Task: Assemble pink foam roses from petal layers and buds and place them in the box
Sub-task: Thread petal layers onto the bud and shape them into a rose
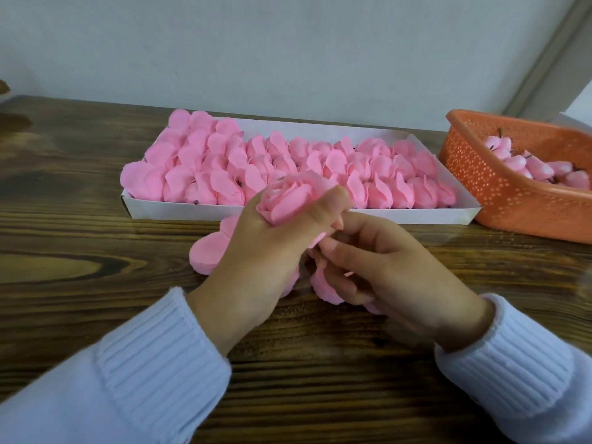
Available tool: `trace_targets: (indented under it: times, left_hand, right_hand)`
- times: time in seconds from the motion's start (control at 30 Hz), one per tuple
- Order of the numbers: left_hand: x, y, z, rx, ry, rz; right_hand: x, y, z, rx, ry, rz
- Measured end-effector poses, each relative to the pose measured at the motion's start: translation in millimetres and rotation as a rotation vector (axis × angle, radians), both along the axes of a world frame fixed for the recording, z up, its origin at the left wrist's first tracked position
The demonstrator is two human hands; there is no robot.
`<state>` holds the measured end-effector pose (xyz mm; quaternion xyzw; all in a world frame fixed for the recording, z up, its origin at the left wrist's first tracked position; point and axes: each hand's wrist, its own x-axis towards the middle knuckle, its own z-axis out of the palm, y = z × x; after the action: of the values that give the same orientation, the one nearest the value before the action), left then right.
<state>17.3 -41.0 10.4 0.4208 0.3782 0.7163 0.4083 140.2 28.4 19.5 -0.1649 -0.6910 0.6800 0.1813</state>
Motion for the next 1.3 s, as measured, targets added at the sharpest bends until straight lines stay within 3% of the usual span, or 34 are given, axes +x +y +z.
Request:
trace_targets:
  times: [0.1, 0.27, 0.33, 0.43, 0.7, 0.83, 0.97, 1.3]
  left_hand:
    - [0, 0, 4, 0.043, -0.137, -0.097]
    - [-2, 4, 5, -0.012, -0.294, 0.004]
    - [-3, 4, 7, -0.042, -0.32, 0.012]
    - [-3, 2, 8, -0.07, -0.287, 0.021]
    - [3, -1, 2, -0.069, -0.007, -0.109]
    - [4, -4, -1, -0.119, -0.022, -0.133]
    - [5, -5, 3, -0.137, -0.099, -0.154]
    - [6, -6, 6, -0.169, -0.073, -0.102]
  right_hand:
    - [0, 0, -2, 0.094, -0.006, -0.042]
    - [-2, 0, -5, 0.186, -0.04, -0.087]
    - [-3, -3, -7, 0.131, 0.018, -0.139]
    - [-6, -7, -10, -0.017, 0.099, -0.116]
    - [-8, -9, -13, -0.191, 0.236, -0.065]
    - [-7, -7, -11, -0.298, 0.166, 0.022]
    - [-8, -8, -12, -0.412, 0.233, 0.072]
    - [-8, -8, -12, -0.475, 0.231, 0.128]
